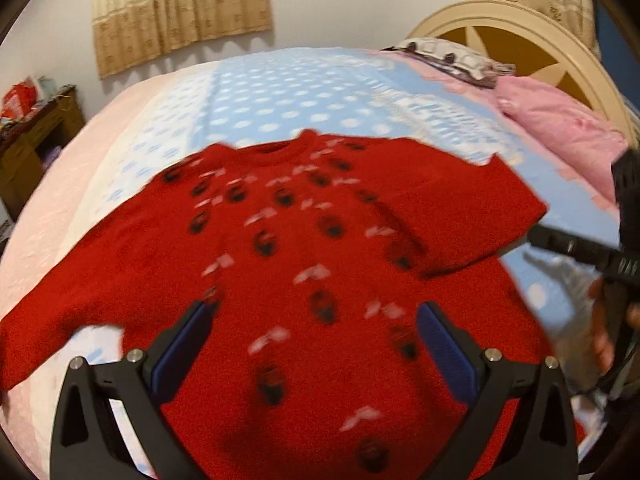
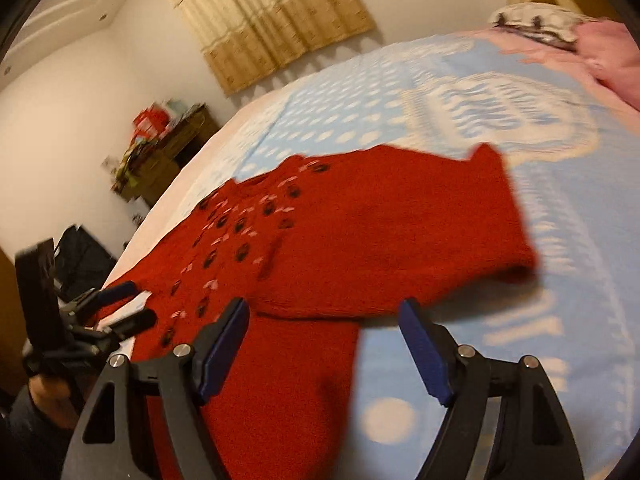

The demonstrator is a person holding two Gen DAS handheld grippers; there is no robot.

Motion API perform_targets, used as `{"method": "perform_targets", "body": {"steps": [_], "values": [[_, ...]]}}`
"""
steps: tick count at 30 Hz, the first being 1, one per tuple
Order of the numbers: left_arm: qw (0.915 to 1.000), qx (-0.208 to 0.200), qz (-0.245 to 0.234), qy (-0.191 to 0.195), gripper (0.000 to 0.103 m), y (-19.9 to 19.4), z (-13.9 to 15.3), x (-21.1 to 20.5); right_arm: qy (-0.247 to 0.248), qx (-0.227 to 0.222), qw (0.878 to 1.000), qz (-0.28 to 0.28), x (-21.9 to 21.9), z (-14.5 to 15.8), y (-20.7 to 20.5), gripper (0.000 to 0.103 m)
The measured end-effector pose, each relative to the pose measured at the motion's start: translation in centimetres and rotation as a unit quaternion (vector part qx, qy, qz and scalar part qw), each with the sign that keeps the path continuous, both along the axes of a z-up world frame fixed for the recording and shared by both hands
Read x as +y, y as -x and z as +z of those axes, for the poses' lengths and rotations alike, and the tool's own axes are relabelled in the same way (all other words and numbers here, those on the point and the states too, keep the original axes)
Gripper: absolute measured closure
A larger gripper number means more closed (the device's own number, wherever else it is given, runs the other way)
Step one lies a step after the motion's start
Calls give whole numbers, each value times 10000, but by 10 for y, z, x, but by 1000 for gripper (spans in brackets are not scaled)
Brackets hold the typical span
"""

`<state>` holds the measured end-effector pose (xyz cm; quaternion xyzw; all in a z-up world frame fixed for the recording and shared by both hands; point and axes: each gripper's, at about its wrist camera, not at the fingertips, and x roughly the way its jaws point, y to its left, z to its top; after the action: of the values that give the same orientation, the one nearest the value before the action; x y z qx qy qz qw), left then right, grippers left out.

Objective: Fold small clothes

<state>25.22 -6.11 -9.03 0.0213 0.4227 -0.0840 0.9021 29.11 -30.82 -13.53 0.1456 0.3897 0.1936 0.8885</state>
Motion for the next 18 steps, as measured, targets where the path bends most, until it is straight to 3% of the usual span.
{"method": "perform_targets", "body": {"steps": [3,8,12,13,14,16,18], "values": [[9997,52,-166,144,3,-16,0,-27,-43,-110,9997,-232,-22,-5,10,25],[9983,394,-309,308,28,-46,-18,-66,-302,-275,9984,-392,-42,-9,21,25],[9961,821,-294,123,35,-66,-41,-81,-271,-361,9984,-334,-39,-11,20,25],[9958,865,-263,109,40,-70,-44,-82,-283,-324,9986,-311,-38,-14,20,25],[9948,956,-269,203,46,-75,-48,-83,-293,-296,9987,-289,-37,-15,19,25],[9942,990,-252,346,47,-81,-53,-83,-221,-310,9990,-244,-33,-16,20,25],[9956,791,-193,462,70,-84,-52,-83,-141,-350,9990,-231,-31,-16,21,25]]}}
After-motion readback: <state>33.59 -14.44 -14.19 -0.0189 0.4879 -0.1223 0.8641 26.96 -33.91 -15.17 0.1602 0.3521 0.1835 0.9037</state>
